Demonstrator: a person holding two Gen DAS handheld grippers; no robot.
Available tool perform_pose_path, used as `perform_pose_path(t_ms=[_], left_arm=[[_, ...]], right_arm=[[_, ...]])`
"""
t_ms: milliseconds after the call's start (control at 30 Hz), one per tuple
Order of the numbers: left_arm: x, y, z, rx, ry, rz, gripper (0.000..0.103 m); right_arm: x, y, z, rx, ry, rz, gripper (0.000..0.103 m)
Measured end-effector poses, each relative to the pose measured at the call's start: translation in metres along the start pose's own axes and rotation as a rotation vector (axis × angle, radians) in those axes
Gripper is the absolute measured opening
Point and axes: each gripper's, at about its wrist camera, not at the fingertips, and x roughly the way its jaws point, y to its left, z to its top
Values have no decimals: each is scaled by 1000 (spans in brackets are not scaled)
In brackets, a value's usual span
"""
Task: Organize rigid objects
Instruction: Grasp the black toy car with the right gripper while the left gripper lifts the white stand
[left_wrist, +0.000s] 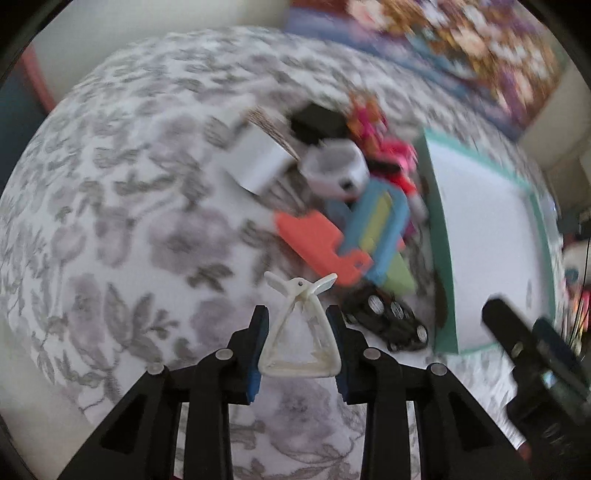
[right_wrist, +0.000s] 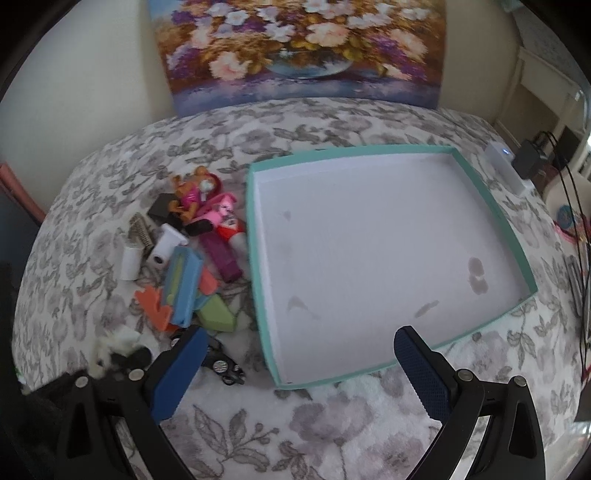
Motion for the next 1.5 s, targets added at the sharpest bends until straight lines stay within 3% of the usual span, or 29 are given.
perform_pose_path(t_ms=[200,500,700,1267,1500], left_arm=[[-22,29,4,-116,-64,19,33],[-28,68,13,-197,-76,-8,33],[-27,73,12,-208,-70,-27,33],[-6,79,11,-212,-13,-50,33],[-4,77,12,-203,-4,-40,33]], right_arm=[[10,22,-4,-45,45,126,88],[21,53,-10,-102,89,246,74],[35,66,-15,-126,137,247,74],[82,98,-24,-231,208,99,65],[83,102,-28,-245,196,81,48]])
